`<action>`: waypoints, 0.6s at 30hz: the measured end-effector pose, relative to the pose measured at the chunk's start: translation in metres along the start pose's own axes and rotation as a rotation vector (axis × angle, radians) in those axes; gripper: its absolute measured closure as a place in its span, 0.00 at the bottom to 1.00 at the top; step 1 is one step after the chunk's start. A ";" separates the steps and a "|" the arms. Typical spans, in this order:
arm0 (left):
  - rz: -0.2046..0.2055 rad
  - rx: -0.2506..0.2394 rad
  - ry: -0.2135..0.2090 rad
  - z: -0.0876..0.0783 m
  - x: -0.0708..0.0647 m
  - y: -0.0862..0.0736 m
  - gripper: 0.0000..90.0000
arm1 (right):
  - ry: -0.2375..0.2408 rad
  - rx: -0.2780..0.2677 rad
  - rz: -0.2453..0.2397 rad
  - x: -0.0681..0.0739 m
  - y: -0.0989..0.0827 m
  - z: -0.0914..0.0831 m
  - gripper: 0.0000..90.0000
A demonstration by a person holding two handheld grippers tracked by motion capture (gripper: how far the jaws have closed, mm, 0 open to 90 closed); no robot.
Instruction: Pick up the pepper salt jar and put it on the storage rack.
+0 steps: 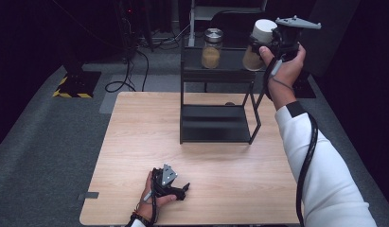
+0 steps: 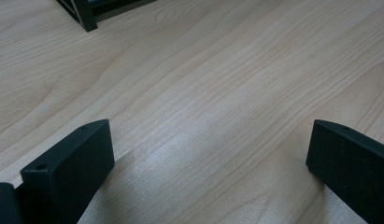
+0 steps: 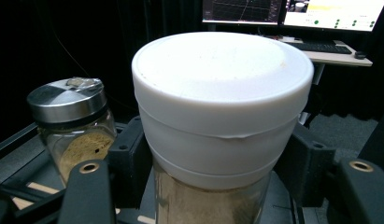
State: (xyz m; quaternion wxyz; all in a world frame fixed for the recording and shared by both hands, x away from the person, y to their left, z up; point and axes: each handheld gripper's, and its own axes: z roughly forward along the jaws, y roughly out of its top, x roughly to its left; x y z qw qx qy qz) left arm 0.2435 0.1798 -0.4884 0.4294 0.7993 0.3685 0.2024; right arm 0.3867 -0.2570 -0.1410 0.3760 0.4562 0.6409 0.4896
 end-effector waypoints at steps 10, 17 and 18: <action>0.002 -0.001 -0.002 0.000 0.000 0.000 0.01 | -0.027 0.016 -0.009 0.002 0.005 0.019 0.38; 0.003 -0.002 -0.003 0.000 0.000 0.000 0.01 | -0.029 0.033 0.002 -0.002 0.003 0.034 0.38; 0.003 -0.002 -0.004 0.000 0.000 0.000 0.01 | -0.032 0.034 0.001 -0.002 0.003 0.036 0.38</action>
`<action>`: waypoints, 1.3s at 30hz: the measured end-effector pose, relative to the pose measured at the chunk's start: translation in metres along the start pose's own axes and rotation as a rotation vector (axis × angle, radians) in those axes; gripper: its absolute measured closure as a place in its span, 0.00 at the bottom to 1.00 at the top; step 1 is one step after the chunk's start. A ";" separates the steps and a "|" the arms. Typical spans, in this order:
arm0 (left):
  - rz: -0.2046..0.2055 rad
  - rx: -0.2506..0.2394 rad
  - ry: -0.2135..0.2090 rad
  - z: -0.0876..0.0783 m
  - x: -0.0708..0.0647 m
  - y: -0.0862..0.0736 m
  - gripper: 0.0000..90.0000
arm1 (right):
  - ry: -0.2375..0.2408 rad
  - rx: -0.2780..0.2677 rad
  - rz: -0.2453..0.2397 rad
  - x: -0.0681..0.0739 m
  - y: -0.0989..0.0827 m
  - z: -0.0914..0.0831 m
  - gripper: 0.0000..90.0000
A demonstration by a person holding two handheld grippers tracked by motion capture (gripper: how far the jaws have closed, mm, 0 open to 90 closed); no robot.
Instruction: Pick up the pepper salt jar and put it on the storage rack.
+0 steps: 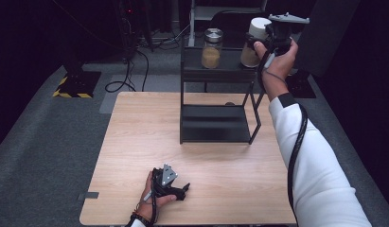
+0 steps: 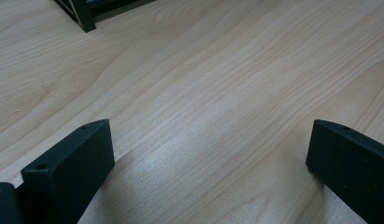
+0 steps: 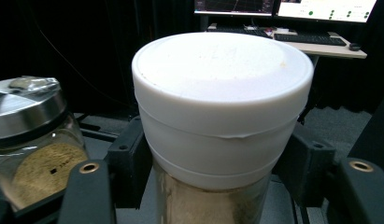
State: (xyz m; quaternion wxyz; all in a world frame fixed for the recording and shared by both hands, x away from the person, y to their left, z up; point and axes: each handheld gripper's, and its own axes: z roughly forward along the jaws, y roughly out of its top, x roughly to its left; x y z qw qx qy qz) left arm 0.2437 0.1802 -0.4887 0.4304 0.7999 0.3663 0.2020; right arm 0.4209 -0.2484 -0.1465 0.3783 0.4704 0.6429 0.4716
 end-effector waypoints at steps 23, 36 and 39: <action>0.001 0.001 0.000 0.000 0.000 0.000 0.01 | 0.009 -0.006 -0.003 -0.006 -0.008 0.016 0.35; 0.000 0.001 0.000 0.000 0.000 0.000 0.01 | 0.049 -0.068 -0.077 -0.015 -0.012 -0.010 0.07; 0.000 0.001 0.000 0.000 0.000 0.000 0.01 | 0.056 -0.090 -0.088 -0.018 -0.019 -0.021 0.04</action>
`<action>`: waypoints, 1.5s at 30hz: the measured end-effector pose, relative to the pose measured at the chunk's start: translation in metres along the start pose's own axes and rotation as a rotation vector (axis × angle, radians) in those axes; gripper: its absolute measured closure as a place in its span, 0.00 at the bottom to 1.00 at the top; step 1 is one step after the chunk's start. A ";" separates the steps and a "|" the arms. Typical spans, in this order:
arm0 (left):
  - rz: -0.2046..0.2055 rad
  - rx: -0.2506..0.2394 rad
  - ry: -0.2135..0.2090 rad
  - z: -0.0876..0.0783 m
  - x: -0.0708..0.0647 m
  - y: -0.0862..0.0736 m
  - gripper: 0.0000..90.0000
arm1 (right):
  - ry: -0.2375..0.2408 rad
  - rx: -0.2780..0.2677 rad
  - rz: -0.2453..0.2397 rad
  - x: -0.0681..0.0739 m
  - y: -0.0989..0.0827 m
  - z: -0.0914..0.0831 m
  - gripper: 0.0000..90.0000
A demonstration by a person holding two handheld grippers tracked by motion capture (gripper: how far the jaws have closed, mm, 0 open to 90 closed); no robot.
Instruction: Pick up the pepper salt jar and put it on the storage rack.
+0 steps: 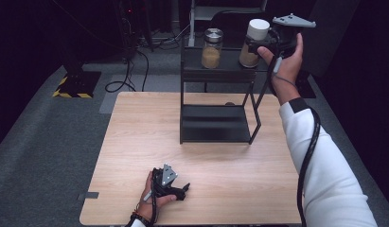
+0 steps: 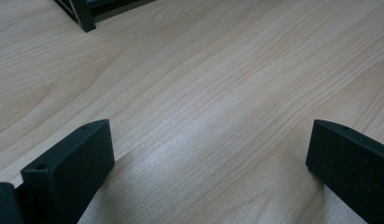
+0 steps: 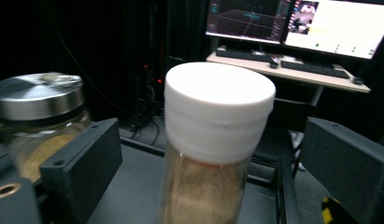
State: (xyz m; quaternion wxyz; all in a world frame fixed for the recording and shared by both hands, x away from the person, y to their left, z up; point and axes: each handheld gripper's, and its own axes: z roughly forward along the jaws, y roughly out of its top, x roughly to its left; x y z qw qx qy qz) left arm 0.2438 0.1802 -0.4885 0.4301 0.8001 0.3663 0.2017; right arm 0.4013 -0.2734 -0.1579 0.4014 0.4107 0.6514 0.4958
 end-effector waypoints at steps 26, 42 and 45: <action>0.001 -0.001 0.000 0.000 0.000 0.000 0.01 | 0.049 -0.050 -0.041 0.003 -0.068 -0.080 0.02; 0.001 -0.001 0.000 0.000 0.000 0.000 0.01 | 0.068 -0.026 -0.037 0.000 -0.138 -0.097 0.02; 0.001 0.000 0.000 0.000 0.000 0.000 0.01 | 0.074 -0.022 -0.038 -0.001 -0.148 -0.101 0.02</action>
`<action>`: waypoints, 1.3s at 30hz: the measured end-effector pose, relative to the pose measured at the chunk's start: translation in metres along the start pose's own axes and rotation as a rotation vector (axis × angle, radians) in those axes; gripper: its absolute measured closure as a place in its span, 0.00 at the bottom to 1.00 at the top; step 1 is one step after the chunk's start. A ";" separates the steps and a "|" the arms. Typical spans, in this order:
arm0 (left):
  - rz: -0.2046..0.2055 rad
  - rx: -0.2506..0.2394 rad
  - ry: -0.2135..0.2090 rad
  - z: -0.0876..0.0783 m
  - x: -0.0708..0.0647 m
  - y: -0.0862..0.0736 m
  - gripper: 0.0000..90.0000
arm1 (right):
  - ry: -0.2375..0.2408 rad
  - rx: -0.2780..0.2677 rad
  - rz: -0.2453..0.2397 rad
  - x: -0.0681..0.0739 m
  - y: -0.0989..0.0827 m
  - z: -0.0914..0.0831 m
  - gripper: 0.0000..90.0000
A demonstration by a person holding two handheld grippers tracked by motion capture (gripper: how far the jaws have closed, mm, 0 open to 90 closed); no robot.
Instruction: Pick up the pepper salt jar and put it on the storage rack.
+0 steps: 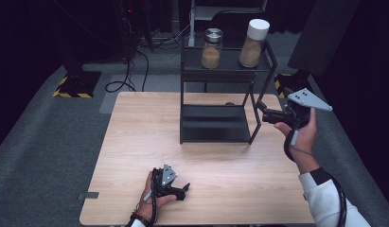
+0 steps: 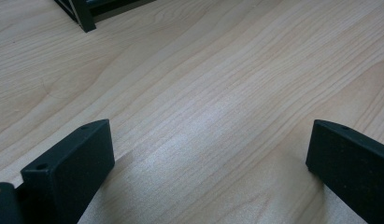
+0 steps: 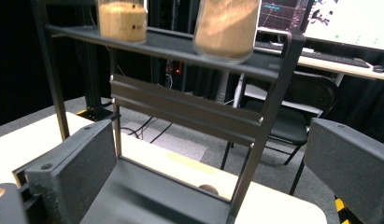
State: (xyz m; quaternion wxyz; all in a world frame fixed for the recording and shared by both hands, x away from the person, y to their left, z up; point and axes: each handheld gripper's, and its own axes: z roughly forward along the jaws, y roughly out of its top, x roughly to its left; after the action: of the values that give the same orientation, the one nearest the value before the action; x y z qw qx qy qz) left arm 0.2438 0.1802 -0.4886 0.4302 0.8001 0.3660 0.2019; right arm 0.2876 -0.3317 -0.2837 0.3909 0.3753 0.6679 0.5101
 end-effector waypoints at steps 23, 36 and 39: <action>-0.001 -0.001 0.000 0.000 0.000 0.000 0.01 | 0.008 0.063 0.007 0.003 -0.092 -0.028 0.02; -0.001 -0.001 0.000 0.000 0.000 0.000 0.01 | 0.002 0.116 0.016 0.009 -0.136 -0.044 0.02; -0.001 -0.001 0.000 0.000 0.000 0.000 0.01 | 0.005 0.128 0.024 0.010 -0.144 -0.048 0.02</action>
State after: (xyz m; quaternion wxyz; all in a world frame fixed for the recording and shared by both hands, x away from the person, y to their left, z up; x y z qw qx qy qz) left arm 0.2437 0.1801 -0.4888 0.4307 0.7997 0.3662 0.2021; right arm 0.2256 -0.3697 -0.4176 0.3582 0.4063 0.6956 0.4720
